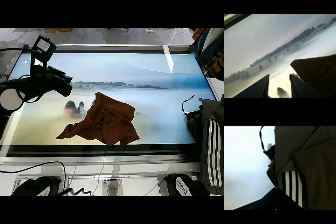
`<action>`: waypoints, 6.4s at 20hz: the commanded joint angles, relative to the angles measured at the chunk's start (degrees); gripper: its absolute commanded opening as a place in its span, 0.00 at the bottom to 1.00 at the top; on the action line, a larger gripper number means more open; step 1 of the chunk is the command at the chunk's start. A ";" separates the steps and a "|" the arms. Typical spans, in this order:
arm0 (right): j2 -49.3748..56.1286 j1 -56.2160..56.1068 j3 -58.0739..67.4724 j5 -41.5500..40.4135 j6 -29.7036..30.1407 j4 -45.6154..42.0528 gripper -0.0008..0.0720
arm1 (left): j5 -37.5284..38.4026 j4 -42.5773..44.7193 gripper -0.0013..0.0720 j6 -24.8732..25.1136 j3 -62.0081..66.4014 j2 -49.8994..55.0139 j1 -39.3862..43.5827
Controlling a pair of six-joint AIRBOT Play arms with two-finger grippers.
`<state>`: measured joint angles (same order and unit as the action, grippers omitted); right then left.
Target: Fold the clothes and pants, and hang the long-sleeved shirts on hangers.
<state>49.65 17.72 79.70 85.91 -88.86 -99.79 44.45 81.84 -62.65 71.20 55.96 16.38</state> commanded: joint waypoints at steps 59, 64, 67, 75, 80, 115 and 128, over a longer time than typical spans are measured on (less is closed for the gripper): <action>29.97 -29.66 -31.85 -28.15 30.03 50.90 0.03 | -0.02 -6.43 0.40 -0.42 -0.02 0.00 -0.09; 28.00 -29.66 -30.18 -28.30 30.01 51.36 0.03 | 4.76 1.51 0.05 -3.56 -0.04 0.11 -4.39; 26.88 -29.66 -29.83 -28.50 29.99 51.74 0.03 | 16.13 4.04 0.05 -5.35 -2.12 0.83 -15.26; 26.91 -29.66 -29.83 -28.55 30.01 51.74 0.03 | 32.41 -8.92 0.28 18.12 -19.71 1.18 -35.12; 26.91 -29.66 -29.83 -28.55 29.99 51.74 0.03 | 31.26 -10.84 0.75 25.24 -30.93 1.92 -32.68; 7.41 -11.74 -4.07 -29.53 20.15 38.49 0.03 | 9.99 -37.11 0.05 26.62 5.33 2.73 -36.17; -14.12 1.57 10.51 -34.29 20.09 36.59 0.03 | -9.51 -45.05 0.05 18.91 6.69 -21.03 -46.97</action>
<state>39.18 18.65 88.23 52.14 -68.71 -62.89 36.40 37.39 -43.11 77.73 38.85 -30.11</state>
